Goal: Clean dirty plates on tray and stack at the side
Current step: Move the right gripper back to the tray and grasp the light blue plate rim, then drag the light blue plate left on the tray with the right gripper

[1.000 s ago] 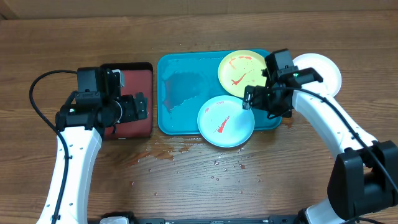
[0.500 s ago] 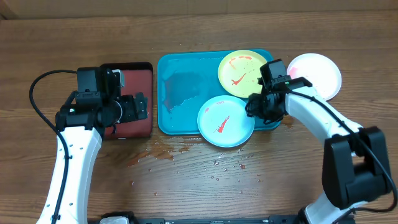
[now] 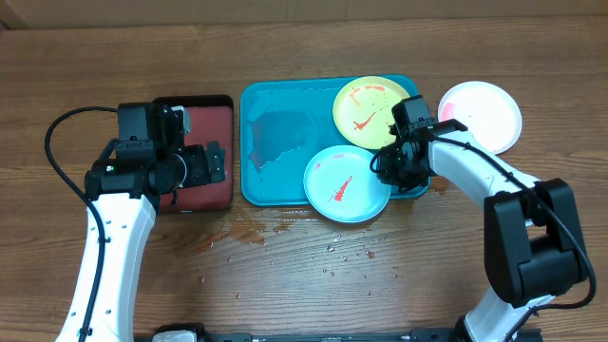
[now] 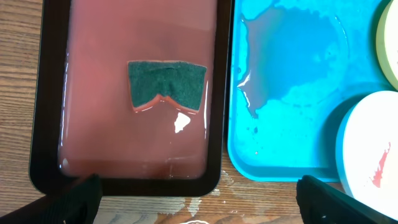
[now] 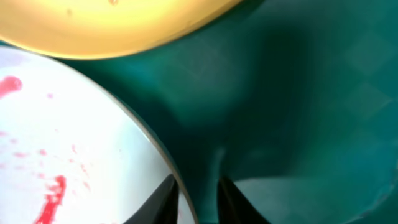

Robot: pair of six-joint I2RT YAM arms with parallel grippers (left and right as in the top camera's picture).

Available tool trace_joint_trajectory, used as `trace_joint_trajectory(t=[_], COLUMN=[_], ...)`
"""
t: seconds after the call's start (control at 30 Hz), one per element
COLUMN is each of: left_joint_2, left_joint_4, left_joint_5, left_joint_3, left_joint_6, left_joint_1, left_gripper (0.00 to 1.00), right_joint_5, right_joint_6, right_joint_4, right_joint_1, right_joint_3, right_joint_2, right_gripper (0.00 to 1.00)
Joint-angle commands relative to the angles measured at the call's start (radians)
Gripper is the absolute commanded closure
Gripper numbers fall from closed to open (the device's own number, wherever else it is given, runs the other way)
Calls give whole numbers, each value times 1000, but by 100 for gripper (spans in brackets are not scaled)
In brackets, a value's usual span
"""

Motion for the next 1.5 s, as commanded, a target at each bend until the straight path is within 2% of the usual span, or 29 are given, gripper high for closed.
trace_joint_trajectory(t=[0.0,0.03,0.23,0.6,0.83,1.0,1.47], left_joint_2=[-18,-18,-18,-18,-18,-18,-18], left_joint_4=[0,0,0,1,1,0,1], left_joint_5=[12,12,11,12,12,12,11], left_joint_3=[21,21,21,21,21,21,21], left_joint_6=[19,19,19,19,11,8,-23], left_joint_1=[-7,-7,-7,-7,-7,-7,-7], left_gripper=[0,0,0,0,0,0,0], right_joint_5=[-60,-79,-167,-254,-94,21,61], right_joint_6=[-18,-17,2,176,301,400,547], right_joint_4=[9,13,40,224,357,388,410], right_joint_1=[6,6,6,70,170,187,234], right_joint_3=[-13,-13,-1,26,26,26,26], right_joint_2=[3,3,3,3,3,3,3], right_gripper=[91,96,96,96,96,96,96])
